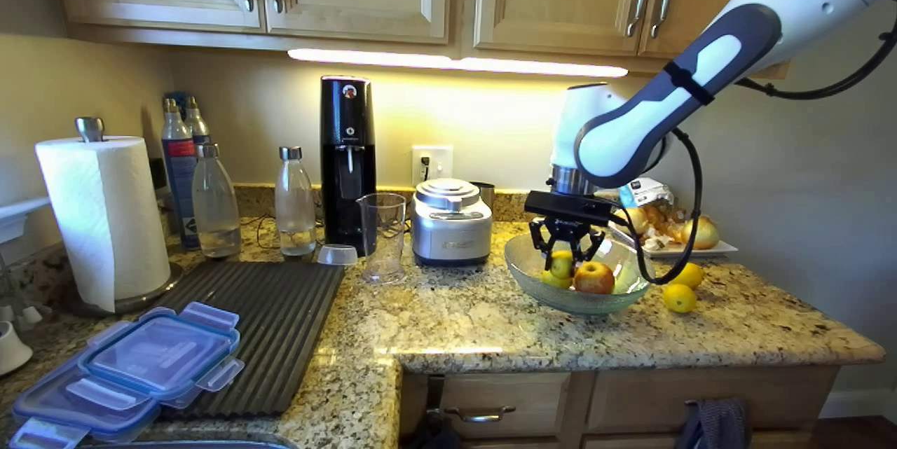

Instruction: Remove a lemon from the bowl and put it on the counter

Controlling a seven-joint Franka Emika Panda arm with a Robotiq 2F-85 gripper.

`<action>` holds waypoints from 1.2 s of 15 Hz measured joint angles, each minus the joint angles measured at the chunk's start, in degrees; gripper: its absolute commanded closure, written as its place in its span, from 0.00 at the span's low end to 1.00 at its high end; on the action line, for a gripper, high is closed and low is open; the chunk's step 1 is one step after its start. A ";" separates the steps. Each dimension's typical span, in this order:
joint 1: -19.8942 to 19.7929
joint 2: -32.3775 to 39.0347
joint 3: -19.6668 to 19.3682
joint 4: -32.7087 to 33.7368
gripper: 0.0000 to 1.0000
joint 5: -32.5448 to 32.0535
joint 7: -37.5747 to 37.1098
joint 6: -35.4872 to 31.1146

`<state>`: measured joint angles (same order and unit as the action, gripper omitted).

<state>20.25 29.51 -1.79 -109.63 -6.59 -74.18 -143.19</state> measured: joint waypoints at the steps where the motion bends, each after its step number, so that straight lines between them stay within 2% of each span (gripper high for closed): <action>1: 0.00 -1.08 -0.18 -0.47 0.78 -1.01 -0.03 0.08; 6: -0.16 -7.02 -1.84 -3.78 0.78 -4.58 -0.73 0.13; 11: -1.11 -13.41 -4.44 -8.42 0.78 -10.39 -6.68 0.05; 18: -8.77 -19.14 -5.27 -16.14 0.78 -11.54 -11.44 -2.32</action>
<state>11.48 10.37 -7.06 -125.77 -18.13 -85.62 -145.51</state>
